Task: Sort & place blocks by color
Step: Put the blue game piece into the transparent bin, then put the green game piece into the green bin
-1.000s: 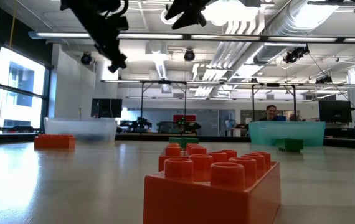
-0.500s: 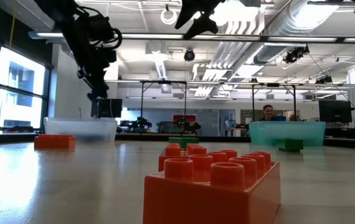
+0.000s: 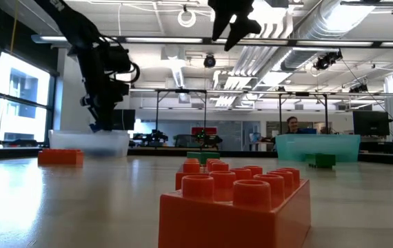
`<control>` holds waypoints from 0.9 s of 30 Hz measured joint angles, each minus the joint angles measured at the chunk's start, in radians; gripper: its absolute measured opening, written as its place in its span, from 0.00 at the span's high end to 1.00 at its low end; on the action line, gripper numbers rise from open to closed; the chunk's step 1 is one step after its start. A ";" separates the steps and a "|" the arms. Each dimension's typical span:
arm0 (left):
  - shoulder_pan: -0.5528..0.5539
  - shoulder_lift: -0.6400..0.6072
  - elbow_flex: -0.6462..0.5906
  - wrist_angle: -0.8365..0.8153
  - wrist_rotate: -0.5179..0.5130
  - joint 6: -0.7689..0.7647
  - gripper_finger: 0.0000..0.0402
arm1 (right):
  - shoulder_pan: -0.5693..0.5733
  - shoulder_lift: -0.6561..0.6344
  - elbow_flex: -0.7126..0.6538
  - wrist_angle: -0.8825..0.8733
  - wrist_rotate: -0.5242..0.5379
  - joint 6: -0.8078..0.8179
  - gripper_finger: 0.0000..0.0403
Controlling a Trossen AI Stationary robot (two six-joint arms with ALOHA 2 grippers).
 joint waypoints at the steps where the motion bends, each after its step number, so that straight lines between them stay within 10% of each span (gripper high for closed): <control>1: 0.003 0.011 0.000 0.001 0.000 -0.004 0.73 | 0.008 0.000 -0.008 -0.010 0.015 0.017 0.42; 27: 0.015 0.031 0.000 0.030 -0.131 -0.047 0.38 | 0.181 0.001 -0.421 -0.264 0.139 0.442 0.42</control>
